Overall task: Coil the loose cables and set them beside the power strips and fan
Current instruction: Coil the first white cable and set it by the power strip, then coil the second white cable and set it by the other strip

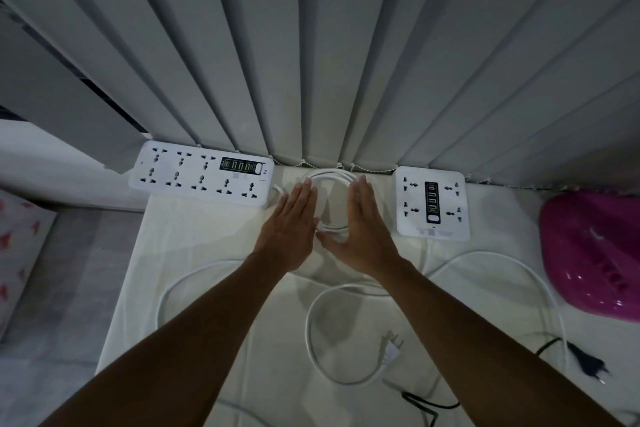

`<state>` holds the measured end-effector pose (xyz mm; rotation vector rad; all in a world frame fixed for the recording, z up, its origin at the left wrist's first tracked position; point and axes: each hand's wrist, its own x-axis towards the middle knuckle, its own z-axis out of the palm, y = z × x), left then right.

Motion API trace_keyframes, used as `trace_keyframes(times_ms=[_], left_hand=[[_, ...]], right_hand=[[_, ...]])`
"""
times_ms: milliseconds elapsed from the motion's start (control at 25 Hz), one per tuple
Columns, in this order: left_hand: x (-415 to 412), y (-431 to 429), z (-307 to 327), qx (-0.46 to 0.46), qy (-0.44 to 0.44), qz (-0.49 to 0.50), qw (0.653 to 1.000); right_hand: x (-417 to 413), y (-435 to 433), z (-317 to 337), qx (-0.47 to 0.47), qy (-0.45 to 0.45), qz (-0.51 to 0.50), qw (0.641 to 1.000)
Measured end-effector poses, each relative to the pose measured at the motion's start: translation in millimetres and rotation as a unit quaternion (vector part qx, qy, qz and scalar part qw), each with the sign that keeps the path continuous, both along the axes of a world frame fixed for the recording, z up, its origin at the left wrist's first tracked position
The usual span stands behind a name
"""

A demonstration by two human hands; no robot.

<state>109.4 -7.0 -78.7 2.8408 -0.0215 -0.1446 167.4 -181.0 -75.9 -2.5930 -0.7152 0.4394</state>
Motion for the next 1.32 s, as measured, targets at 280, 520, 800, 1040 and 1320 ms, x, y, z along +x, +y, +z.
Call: trace_keyframes(times_ms=[280, 520, 800, 1040, 1320], left_hand=[[7, 3, 10, 0.022, 0.038, -0.017, 0.999], [-18, -20, 35, -0.063, -0.095, -0.075, 0.991], [-126, -82, 27, -0.156, -0.049, -0.169, 0.972], [-178, -126, 22, -0.072, 0.14, -0.086, 0.984], [-192, -155, 36, -0.065, 0.108, -0.038, 0.991]], right_hand=[[24, -4, 7, -0.037, 0.038, 0.039, 0.998], [-25, -48, 28, 0.133, -0.11, -0.016, 0.985], [-122, -146, 32, 0.124, -0.106, 0.012, 0.987], [-150, -170, 27, -0.033, -0.009, 0.08, 0.996], [-143, -167, 31, 0.02, 0.056, 0.082, 0.995]])
